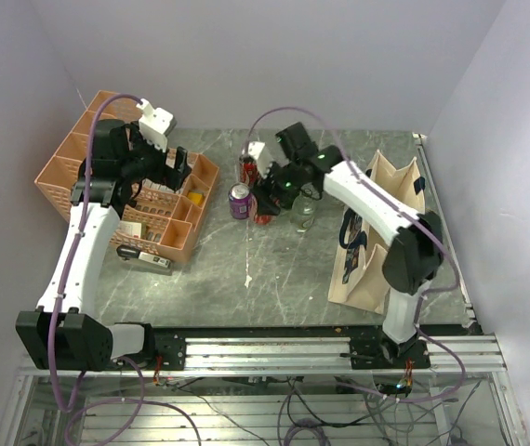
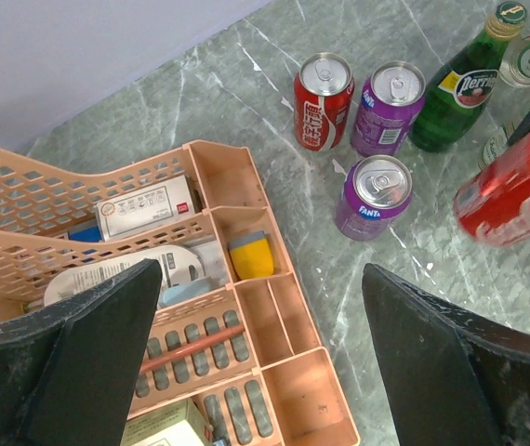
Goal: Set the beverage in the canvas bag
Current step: Pick up the drink from the center of the board, then place the drink in the canvas bag.
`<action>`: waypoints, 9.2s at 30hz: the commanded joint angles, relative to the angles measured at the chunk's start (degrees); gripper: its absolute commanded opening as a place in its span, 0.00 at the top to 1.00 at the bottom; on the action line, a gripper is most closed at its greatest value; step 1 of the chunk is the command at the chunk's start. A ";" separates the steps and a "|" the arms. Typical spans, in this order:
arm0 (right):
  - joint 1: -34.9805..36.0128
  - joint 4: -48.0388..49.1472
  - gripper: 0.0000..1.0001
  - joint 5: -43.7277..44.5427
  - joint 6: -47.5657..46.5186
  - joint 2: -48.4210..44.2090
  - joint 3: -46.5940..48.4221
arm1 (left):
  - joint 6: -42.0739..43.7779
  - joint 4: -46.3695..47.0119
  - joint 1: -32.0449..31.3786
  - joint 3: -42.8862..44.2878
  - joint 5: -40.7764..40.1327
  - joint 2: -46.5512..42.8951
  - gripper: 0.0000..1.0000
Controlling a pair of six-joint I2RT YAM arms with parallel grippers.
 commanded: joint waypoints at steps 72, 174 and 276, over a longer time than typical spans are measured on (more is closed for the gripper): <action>-45.59 -4.22 0.76 1.39 -2.70 -34.93 -20.55 | -26.65 13.92 -52.67 34.55 -8.85 42.72 0.86; -43.68 21.18 0.51 12.34 -12.06 -31.32 -53.33 | -8.77 8.86 -50.43 21.44 -3.66 37.46 0.93; -38.91 10.92 0.12 -4.09 12.36 -31.47 -10.21 | 1.58 1.60 -51.99 32.40 -9.62 32.33 0.00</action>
